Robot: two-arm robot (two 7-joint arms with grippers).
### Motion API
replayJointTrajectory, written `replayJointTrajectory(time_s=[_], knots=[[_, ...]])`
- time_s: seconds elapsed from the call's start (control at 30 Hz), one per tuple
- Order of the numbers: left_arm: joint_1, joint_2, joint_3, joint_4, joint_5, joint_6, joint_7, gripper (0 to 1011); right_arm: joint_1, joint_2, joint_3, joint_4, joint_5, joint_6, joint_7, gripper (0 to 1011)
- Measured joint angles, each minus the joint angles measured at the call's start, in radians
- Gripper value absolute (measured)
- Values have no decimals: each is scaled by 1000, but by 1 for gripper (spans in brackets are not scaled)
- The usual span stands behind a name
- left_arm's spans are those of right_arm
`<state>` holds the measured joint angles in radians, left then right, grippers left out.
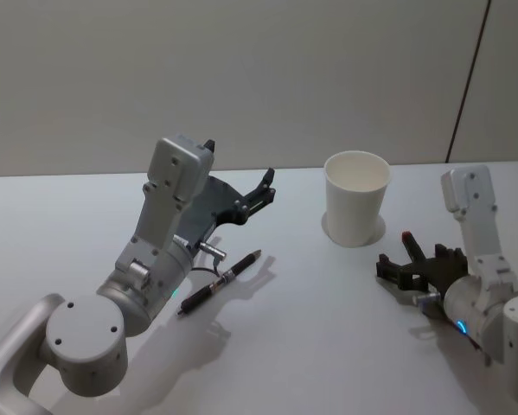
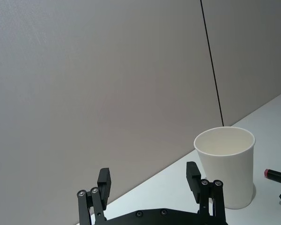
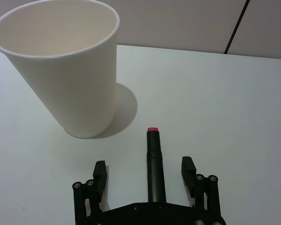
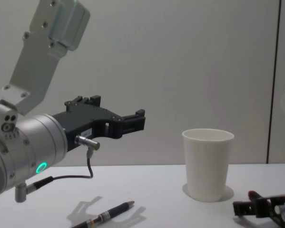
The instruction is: Place the pen into the pen holder.
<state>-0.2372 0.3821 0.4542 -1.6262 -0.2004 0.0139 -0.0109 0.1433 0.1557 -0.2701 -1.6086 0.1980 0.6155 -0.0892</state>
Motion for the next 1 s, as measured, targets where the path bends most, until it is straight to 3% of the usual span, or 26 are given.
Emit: replayJointTrajectory(time_s=[0.13,0.4,1.0], knots=[[0,0,0,0,0,0,0,1001,-2,-2,-1,1,-3,-3,-3,1002],[0,0,0,0,0,0,0,1001,-4,-5,-3,3,-7,-8,-5,863],[0,0,0,0,0,0,0,1001,-6,-7,-3,5,-11,-11,-8,740]])
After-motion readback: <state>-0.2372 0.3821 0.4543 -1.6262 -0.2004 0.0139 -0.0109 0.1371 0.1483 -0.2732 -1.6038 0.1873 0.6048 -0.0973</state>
